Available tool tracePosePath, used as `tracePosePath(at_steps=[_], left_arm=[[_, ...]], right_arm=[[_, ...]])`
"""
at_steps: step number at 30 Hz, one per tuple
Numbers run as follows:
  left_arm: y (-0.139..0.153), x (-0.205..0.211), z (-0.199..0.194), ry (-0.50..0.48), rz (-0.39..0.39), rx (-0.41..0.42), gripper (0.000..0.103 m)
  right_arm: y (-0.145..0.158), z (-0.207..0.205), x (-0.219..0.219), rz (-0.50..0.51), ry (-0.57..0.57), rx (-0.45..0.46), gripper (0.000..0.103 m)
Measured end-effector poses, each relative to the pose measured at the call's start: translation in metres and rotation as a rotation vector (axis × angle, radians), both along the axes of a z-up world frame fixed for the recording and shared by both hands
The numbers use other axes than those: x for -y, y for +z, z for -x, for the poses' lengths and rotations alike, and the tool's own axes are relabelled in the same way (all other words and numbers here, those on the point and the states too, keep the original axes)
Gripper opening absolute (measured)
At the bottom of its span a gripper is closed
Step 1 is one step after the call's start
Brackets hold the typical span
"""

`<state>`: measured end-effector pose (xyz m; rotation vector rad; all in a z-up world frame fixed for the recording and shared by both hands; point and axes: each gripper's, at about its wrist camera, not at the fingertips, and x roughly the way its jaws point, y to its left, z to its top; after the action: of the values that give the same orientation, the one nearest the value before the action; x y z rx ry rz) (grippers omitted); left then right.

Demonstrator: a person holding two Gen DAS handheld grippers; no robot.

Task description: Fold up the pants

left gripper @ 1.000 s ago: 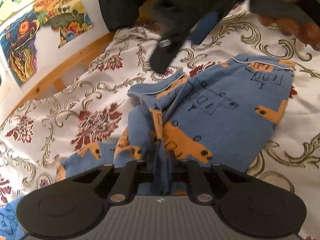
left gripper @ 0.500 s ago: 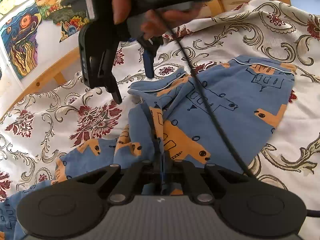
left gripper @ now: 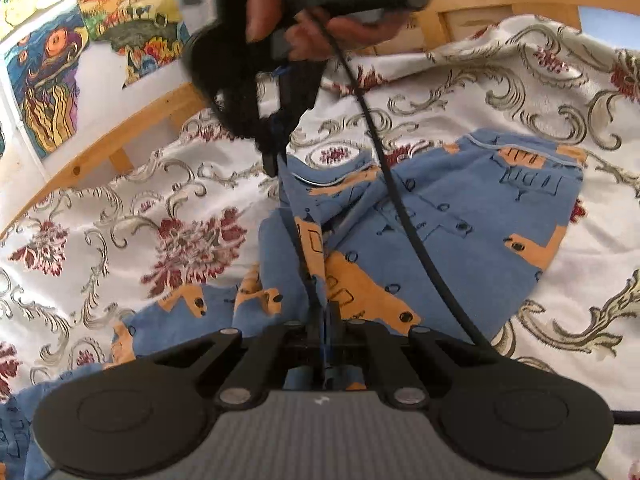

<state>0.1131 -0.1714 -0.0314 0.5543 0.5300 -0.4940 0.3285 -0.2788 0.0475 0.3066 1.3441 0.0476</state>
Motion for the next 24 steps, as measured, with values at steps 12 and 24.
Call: tracePosePath(at_steps=[12, 24], left_arm=[[0.035, 0.004, 0.034, -0.272, -0.014, 0.125, 0.000], [-0.014, 0.009, 0.055, -0.377, -0.133, 0.035, 0.000]], right_arm=[[0.061, 0.224, 0.069, 0.076, -0.410, 0.547, 0.000], [-0.005, 0.282, 0.037, 0.224, -0.551, 0.414, 0.000]])
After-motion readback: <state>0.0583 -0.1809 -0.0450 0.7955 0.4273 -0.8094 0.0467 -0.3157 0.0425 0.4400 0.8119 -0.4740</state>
